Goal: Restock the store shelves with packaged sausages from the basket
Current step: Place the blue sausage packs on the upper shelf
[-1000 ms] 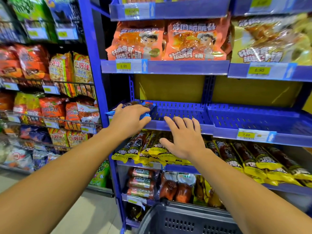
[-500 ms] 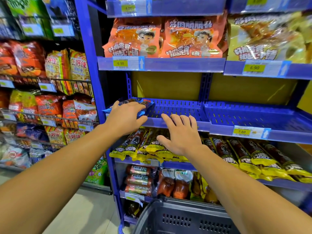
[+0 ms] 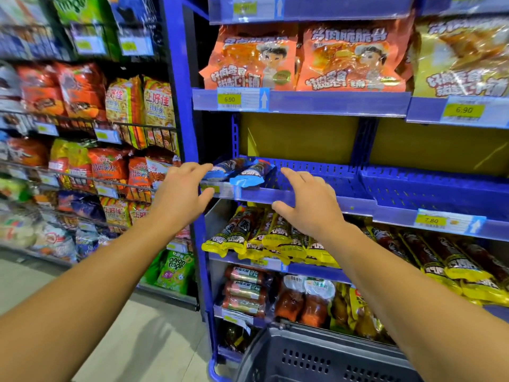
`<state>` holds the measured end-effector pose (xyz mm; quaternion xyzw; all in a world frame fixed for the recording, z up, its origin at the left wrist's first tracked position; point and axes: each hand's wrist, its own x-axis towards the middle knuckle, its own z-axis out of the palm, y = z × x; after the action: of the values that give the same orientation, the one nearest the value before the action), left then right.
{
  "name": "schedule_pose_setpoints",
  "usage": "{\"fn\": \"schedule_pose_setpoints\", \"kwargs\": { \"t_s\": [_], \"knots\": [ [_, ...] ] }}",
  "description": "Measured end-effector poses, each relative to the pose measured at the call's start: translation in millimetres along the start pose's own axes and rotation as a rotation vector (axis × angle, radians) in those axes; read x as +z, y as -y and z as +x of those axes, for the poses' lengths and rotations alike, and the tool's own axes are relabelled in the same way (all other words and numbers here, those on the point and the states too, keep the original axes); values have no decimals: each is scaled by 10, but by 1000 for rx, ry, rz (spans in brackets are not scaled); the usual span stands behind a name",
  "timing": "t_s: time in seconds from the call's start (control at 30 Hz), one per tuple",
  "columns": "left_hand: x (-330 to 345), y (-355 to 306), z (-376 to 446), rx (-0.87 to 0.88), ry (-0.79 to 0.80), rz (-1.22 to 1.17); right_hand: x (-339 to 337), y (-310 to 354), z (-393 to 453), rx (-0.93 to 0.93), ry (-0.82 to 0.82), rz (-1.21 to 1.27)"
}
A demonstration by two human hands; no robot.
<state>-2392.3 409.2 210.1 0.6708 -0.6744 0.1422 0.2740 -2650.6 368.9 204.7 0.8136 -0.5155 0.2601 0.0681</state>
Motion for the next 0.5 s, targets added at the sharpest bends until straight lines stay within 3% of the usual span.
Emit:
{"fn": "schedule_pose_setpoints", "kwargs": {
  "t_s": [0.1, 0.5],
  "knots": [
    [68, 17, 34, 8, 26, -104, 14, 187, 135, -72, -30, 217],
    [197, 78, 184, -28, -40, -191, 276, 544, 359, -50, -79, 258]
  ]
}}
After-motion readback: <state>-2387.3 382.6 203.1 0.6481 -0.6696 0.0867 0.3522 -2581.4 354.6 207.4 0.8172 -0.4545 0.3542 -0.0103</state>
